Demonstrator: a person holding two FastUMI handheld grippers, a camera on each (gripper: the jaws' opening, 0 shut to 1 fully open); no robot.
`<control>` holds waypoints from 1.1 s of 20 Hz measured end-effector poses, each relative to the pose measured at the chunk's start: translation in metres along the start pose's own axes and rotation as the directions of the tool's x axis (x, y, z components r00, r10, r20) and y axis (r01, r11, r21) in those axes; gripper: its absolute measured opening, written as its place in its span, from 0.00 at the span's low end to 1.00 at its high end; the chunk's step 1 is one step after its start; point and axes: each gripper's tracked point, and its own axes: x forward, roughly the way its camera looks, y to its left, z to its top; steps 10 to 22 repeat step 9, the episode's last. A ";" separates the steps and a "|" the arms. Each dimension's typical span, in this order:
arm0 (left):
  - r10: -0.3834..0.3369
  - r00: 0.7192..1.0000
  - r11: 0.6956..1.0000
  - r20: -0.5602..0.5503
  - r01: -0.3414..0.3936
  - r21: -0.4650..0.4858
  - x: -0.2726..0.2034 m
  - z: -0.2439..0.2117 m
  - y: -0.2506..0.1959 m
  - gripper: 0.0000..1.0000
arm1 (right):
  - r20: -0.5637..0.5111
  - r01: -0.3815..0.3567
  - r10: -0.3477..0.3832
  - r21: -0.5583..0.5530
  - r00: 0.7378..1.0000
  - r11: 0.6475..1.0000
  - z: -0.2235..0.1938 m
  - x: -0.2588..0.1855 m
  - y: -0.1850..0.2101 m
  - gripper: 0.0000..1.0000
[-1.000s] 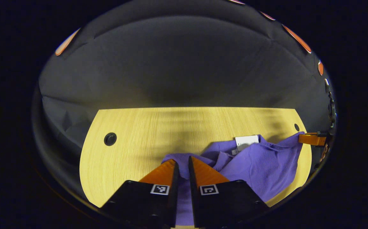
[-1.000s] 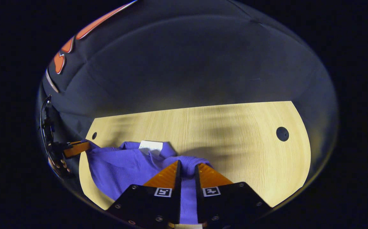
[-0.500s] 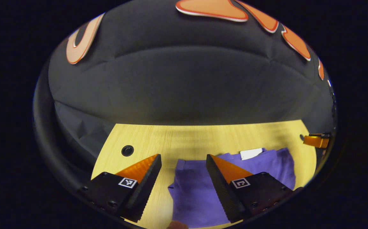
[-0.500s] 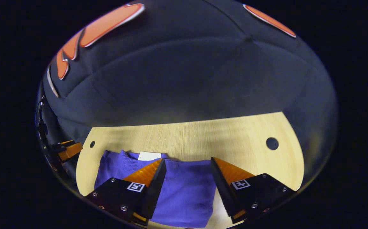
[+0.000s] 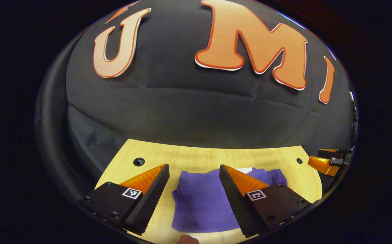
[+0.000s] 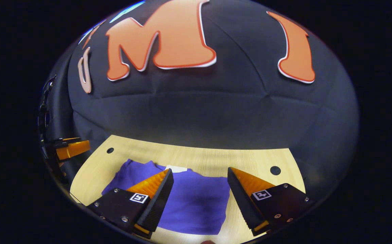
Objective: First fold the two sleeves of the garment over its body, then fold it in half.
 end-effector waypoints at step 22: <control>-0.002 0.953 0.999 0.303 0.013 -0.033 -0.104 0.045 -0.002 0.96 | 0.214 -0.003 0.018 -0.072 0.977 0.997 0.034 -0.083 0.045 0.95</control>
